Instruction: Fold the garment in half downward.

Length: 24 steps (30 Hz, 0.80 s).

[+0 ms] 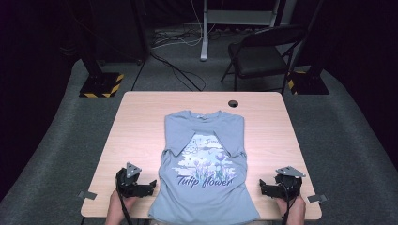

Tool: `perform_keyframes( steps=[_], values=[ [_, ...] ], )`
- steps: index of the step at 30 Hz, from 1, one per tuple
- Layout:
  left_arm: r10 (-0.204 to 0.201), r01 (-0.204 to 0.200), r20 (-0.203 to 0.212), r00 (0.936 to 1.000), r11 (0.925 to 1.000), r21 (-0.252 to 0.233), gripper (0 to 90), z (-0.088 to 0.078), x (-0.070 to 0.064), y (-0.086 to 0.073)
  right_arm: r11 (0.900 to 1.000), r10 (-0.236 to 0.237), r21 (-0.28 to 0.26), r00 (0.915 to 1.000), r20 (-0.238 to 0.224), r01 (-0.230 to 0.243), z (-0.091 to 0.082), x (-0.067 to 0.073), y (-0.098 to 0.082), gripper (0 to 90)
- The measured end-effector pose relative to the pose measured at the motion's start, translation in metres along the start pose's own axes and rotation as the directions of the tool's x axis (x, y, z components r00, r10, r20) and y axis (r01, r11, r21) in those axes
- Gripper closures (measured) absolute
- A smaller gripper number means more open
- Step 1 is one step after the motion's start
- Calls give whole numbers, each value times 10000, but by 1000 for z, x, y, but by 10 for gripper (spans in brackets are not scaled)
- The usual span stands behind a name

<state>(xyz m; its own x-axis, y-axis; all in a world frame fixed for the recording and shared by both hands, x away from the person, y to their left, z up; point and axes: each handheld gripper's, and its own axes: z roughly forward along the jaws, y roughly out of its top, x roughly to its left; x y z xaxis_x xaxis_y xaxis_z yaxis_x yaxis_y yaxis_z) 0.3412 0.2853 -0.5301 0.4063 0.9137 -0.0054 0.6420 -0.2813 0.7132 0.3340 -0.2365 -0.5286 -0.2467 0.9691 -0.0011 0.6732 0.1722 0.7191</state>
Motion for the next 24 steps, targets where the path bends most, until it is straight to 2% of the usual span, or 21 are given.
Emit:
perform_keyframes(
  steps=[7, 12, 17, 20, 24],
  values=[
    [-77, 77, -75, 9999, 10000, 19, 3, 1, -1, 2, 10000, -27, 2, 10000, -26, 27, 0, 0, 0, 0],
    [-373, 387, -481, 9981, 9988, 289, 30, 3, 0, 9, 9998, -177, 120, 9997, -152, 179, 1, -1, 2, 0],
    [-1009, 1008, -123, 9948, 9949, -75, 28, 3, 7, 18, 9996, -165, 235, 9993, -335, 173, 3, -1, 6, 0],
    [-1166, 1166, 17, 9932, 9930, -166, 23, 7, 9, 24, 9998, -87, 187, 9984, -551, 98, 5, 0, 12, 2],
    [-1105, 1107, 141, 9938, 9938, -131, 19, 13, 8, 34, 9999, -140, 36, 9965, -824, 144, 5, 3, 21, 5]
  ],
)
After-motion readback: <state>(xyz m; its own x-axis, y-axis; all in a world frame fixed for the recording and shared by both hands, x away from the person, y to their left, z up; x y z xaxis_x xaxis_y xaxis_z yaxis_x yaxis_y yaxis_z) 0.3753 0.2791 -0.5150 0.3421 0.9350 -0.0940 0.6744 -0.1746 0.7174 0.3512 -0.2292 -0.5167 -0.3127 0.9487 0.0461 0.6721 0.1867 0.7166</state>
